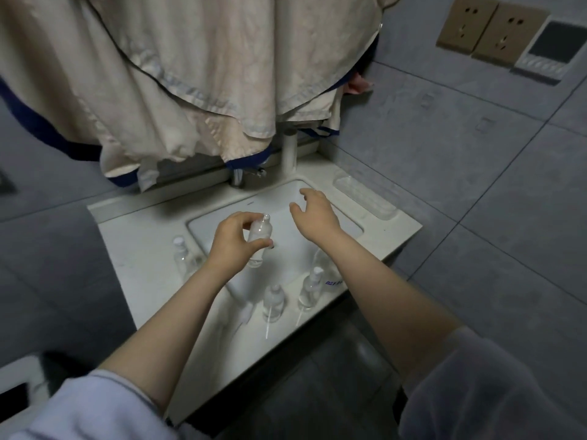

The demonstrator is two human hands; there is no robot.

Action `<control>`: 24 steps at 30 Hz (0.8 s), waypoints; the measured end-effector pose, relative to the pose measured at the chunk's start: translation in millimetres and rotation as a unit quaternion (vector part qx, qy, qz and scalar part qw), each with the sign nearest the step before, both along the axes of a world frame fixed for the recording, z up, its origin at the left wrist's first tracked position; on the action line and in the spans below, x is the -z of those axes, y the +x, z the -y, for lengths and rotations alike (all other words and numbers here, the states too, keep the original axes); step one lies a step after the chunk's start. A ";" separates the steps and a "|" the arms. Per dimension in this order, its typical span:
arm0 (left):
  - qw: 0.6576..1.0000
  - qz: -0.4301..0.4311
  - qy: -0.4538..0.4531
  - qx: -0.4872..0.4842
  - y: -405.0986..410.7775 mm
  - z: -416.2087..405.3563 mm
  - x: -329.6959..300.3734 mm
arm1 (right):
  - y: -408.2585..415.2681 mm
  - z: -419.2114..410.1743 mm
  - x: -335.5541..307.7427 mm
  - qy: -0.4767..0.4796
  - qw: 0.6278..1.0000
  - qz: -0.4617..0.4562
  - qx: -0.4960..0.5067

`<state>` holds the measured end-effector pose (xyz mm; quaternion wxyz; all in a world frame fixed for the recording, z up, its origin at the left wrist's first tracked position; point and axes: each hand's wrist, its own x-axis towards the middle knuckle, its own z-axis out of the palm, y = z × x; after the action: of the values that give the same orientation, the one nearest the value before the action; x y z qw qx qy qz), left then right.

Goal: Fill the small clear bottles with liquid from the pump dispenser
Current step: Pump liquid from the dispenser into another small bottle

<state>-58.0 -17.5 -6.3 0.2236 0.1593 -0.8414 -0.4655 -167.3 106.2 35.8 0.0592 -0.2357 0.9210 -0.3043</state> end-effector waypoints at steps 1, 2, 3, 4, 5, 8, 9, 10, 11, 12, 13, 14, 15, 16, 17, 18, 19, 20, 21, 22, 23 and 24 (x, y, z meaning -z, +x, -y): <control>1.000 0.001 0.003 -0.008 6.7 2.4 1.4 | 4.4 3.1 0.7 0.002 1.000 0.001 -0.014; 1.000 0.004 0.003 -0.017 11.9 4.3 4.0 | 7.7 5.3 1.7 0.006 1.000 0.002 -0.026; 1.000 0.008 -0.001 -0.027 18.6 6.6 7.3 | 12.0 8.2 2.7 0.012 0.999 0.005 -0.040; 0.999 0.012 -0.005 -0.037 24.4 8.2 11.2 | 14.9 10.1 4.4 0.016 0.999 0.009 -0.051; 0.999 0.017 -0.005 -0.048 31.6 10.1 15.1 | 18.7 12.8 6.0 0.021 0.998 0.013 -0.063; 0.997 0.027 0.019 -0.069 49.3 13.2 27.7 | 25.8 18.8 11.9 0.034 0.995 0.024 -0.089; 0.996 0.030 0.025 -0.078 56.4 14.3 31.7 | 28.6 21.8 14.1 0.039 0.994 0.028 -0.099; 0.996 0.033 0.030 -0.083 60.7 14.2 36.0 | 29.6 22.9 16.2 0.041 0.993 0.031 -0.103; 0.995 0.034 0.033 -0.092 67.4 15.7 40.5 | 32.4 26.4 18.5 0.043 0.992 0.038 -0.112; 0.994 0.035 0.035 -0.101 72.8 16.4 44.9 | 34.4 29.1 20.8 0.045 0.991 0.044 -0.120; 0.992 0.038 0.036 -0.112 77.7 17.0 49.1 | 36.5 31.7 23.1 0.049 0.989 0.049 -0.131; 0.991 0.041 0.035 -0.126 82.7 17.9 53.2 | 38.7 35.3 25.6 0.055 0.986 0.052 -0.146; 0.989 0.046 0.035 -0.139 87.6 19.3 57.1 | 41.2 39.4 27.8 0.061 0.984 0.054 -0.160; 0.987 0.051 0.038 -0.149 91.0 20.7 60.7 | 43.0 43.0 29.6 0.065 0.982 0.055 -0.171; 0.985 0.057 0.042 -0.158 95.4 22.8 64.3 | 45.7 48.3 31.0 0.067 0.980 0.056 -0.181; 0.984 0.061 0.047 -0.161 97.7 23.5 67.6 | 47.0 51.6 32.2 0.067 0.978 0.058 -0.186; 0.983 0.064 0.052 -0.166 101.4 25.2 71.3 | 49.3 56.5 33.3 0.069 0.977 0.060 -0.194; 0.981 0.066 0.057 -0.171 104.6 26.6 75.1 | 51.3 61.1 34.4 0.072 0.975 0.064 -0.201; 0.980 0.067 0.061 -0.177 107.6 28.2 78.8 | 53.5 65.6 35.9 0.076 0.973 0.067 -0.208; 0.979 0.068 0.063 -0.181 109.6 28.9 82.0 | 55.1 68.8 37.3 0.077 0.971 0.071 -0.213; 0.978 0.069 0.067 -0.185 111.6 29.7 85.1 | 56.7 72.3 38.9 0.078 0.970 0.074 -0.217; 0.977 0.068 0.072 -0.188 112.6 30.1 87.2 | 57.7 75.1 40.1 0.078 0.969 0.076 -0.220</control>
<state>54.6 -47.6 -93.5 0.2375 0.3616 -0.7737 -0.4629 -109.6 31.2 -4.3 0.2128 -0.4030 0.8604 -0.2282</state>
